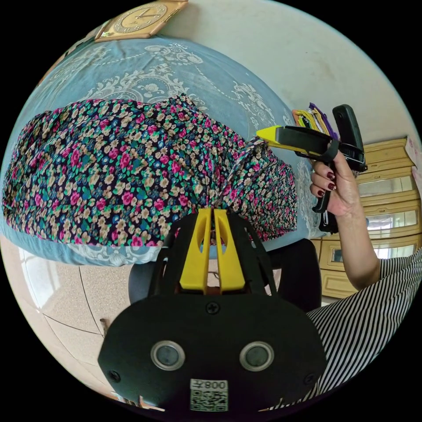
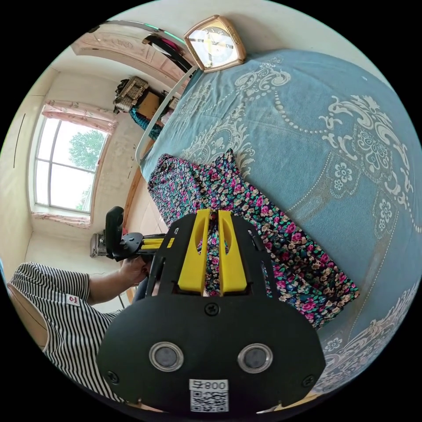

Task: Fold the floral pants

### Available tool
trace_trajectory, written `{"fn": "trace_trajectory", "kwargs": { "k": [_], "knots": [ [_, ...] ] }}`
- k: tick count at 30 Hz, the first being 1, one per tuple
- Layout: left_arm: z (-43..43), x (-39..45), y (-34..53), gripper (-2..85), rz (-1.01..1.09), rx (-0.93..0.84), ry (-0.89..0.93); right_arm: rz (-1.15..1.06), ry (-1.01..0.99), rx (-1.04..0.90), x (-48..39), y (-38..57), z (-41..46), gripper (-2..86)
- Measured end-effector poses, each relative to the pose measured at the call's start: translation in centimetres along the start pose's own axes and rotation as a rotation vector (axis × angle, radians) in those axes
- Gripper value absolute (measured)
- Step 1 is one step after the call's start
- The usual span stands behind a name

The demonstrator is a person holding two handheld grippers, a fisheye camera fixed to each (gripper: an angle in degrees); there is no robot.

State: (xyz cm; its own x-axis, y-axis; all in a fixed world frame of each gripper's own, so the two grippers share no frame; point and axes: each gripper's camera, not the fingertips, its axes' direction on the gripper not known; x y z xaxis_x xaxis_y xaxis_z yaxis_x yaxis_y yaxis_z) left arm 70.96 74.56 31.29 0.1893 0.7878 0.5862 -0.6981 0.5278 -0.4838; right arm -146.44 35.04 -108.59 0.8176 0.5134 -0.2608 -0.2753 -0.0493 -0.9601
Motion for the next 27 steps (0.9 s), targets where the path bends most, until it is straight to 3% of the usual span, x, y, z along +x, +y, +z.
{"fn": "trace_trajectory", "kwargs": {
  "k": [9,15,19,20,27],
  "knots": [
    [-1.1,0.2,0.1,0.5,-0.035,0.015,0.014,0.026,-0.142,-0.051,0.9,-1.3,2.1,7.3],
    [-2.6,2.7,0.0,0.3,0.058,0.062,-0.042,-0.042,0.017,-0.04,-2.1,-0.6,2.8,4.3],
    [-1.1,3.9,-0.8,0.2,0.101,-0.008,-0.105,-0.089,0.298,-0.185,-4.3,-1.7,9.5,2.0],
    [-0.8,4.0,-0.9,0.2,0.096,-0.032,-0.096,-0.128,0.325,-0.143,-5.4,-1.6,9.6,1.7],
    [-2.1,5.3,-0.8,0.2,0.094,-0.027,-0.097,-0.151,0.325,-0.144,-7.6,-1.6,9.3,0.6]
  ]
}}
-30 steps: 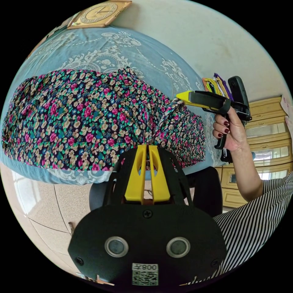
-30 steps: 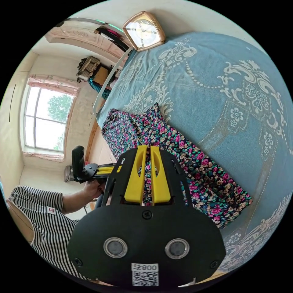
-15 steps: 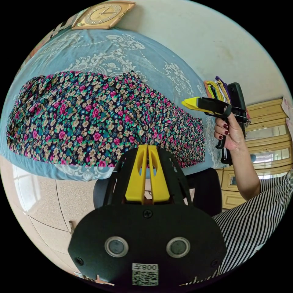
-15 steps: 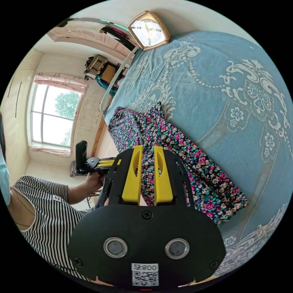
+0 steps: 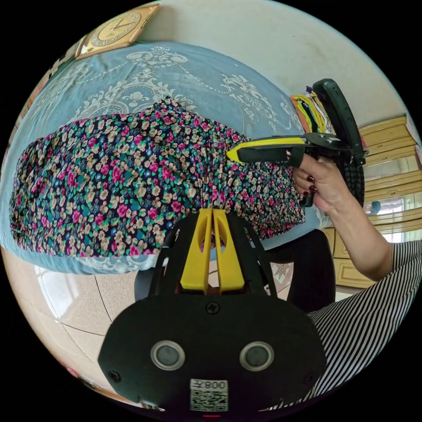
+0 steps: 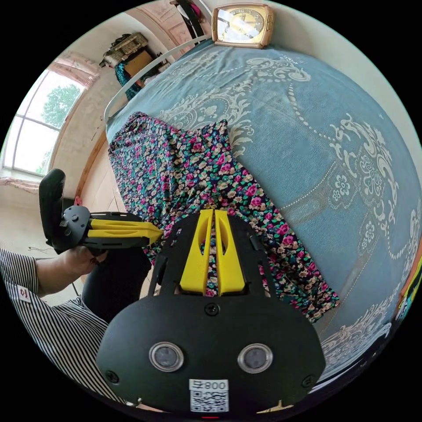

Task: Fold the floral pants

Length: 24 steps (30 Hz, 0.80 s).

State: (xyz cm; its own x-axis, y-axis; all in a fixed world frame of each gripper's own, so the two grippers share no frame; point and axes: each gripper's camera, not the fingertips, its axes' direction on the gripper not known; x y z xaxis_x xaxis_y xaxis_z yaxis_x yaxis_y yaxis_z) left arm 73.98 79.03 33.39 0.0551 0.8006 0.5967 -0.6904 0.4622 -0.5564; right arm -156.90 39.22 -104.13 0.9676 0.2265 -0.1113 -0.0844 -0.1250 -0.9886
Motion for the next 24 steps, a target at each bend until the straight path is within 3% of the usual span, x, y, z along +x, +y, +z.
{"fn": "trace_trajectory", "kwargs": {
  "k": [9,19,24],
  "knots": [
    [-2.7,2.3,0.7,0.6,0.02,0.039,-0.09,0.031,-0.06,0.023,0.2,-0.1,-0.1,0.3],
    [-4.2,8.0,1.6,1.7,0.169,0.083,-0.053,0.429,-0.184,0.293,9.6,16.3,-7.5,0.8],
    [-3.6,10.3,-0.1,0.6,0.207,0.057,-0.066,0.34,-0.215,0.24,8.3,14.4,-5.8,0.5]
  ]
}}
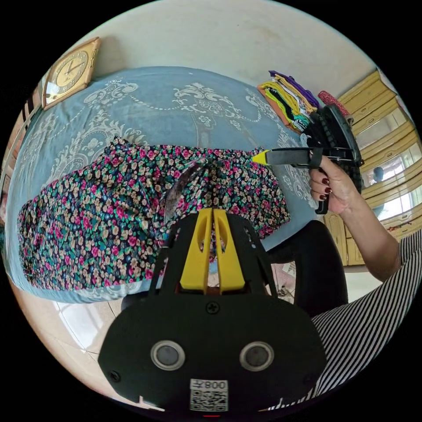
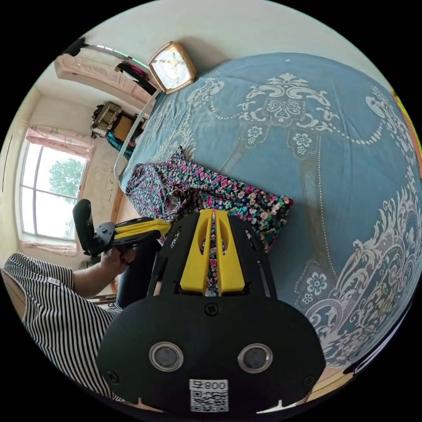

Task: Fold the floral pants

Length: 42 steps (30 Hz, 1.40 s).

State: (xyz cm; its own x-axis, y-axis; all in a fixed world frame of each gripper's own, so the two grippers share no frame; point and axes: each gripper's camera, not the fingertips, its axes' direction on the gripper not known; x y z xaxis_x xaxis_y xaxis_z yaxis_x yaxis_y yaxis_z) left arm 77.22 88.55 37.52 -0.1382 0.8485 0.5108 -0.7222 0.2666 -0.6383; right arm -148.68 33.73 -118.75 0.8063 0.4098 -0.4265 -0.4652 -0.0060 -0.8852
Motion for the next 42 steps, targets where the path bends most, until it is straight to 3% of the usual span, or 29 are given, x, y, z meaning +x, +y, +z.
{"fn": "trace_trajectory", "kwargs": {
  "k": [6,13,19,27,34,38,42],
  "knots": [
    [-1.1,-2.3,-0.3,0.4,-0.124,-0.027,-0.149,-0.154,0.019,-0.18,-4.5,-2.7,8.2,0.2],
    [-3.6,-2.7,1.3,1.0,-0.154,0.027,-0.062,-0.272,0.078,-0.232,-8.5,-5.8,12.7,0.1],
    [-2.1,-0.9,1.4,0.8,-0.087,-0.089,-0.032,-0.24,0.061,-0.246,-7.1,-4.7,13.3,0.1],
    [-6.9,0.8,3.8,0.2,-0.138,0.095,-0.119,-0.238,0.038,-0.181,-6.6,-2.7,10.8,0.0],
    [-5.9,0.5,4.1,0.3,-0.196,0.018,-0.083,-0.255,0.029,-0.167,-6.3,-3.2,12.7,0.1],
    [-6.7,1.5,3.7,0.5,-0.174,0.029,-0.082,-0.257,0.108,-0.28,-5.1,-4.0,17.6,0.1],
    [-6.8,2.5,3.7,0.7,-0.172,0.01,-0.092,-0.22,0.039,-0.275,-3.0,-3.7,17.7,0.0]
  ]
}}
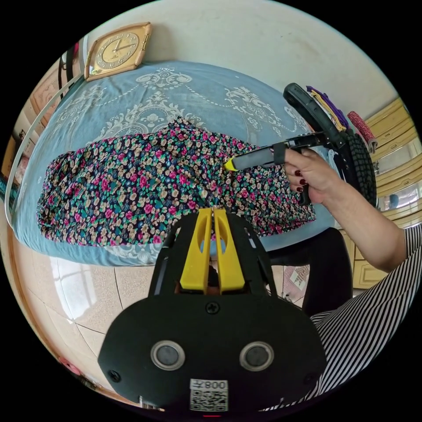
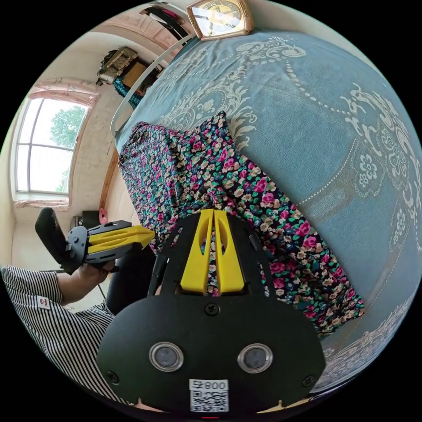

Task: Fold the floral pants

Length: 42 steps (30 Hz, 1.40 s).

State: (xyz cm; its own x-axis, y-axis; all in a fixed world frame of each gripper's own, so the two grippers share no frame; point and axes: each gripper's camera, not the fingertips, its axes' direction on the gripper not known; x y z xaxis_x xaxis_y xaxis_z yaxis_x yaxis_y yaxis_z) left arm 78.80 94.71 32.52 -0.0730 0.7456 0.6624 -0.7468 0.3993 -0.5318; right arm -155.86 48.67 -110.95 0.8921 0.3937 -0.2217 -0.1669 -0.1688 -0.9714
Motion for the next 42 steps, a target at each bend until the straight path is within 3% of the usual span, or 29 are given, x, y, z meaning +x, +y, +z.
{"fn": "trace_trajectory", "kwargs": {
  "k": [5,9,13,15,19,25,29,33,42],
  "knots": [
    [-0.9,0.7,0.2,1.4,-0.027,0.052,0.024,0.037,-0.04,0.1,2.5,4.6,-2.8,0.1],
    [-1.2,3.2,-0.4,1.8,0.089,0.068,0.095,0.085,-0.079,0.181,4.9,11.5,-6.0,0.1],
    [0.7,6.4,-1.4,1.9,0.212,0.024,0.094,0.216,-0.043,0.112,8.1,19.0,-4.3,0.0],
    [3.7,7.4,-2.3,1.7,0.238,-0.09,0.081,0.235,-0.042,0.065,9.3,20.5,-2.1,0.0],
    [3.4,8.2,-2.8,2.7,0.234,-0.07,0.138,0.273,-0.133,0.14,11.5,22.5,-3.2,0.3],
    [4.3,14.0,-3.4,9.1,0.448,-0.056,0.235,0.391,-0.145,0.339,16.8,27.1,-8.0,2.8],
    [7.3,19.3,-3.6,10.8,0.649,-0.11,0.161,0.473,-0.165,0.399,21.6,27.6,-9.6,7.2],
    [9.1,20.8,-3.2,7.6,0.696,-0.1,-0.002,0.486,-0.215,0.406,24.3,26.5,-9.4,8.7],
    [11.0,18.1,-3.7,2.8,0.643,-0.12,0.053,0.517,-0.33,0.374,27.7,24.6,-8.1,5.2]
  ]
}}
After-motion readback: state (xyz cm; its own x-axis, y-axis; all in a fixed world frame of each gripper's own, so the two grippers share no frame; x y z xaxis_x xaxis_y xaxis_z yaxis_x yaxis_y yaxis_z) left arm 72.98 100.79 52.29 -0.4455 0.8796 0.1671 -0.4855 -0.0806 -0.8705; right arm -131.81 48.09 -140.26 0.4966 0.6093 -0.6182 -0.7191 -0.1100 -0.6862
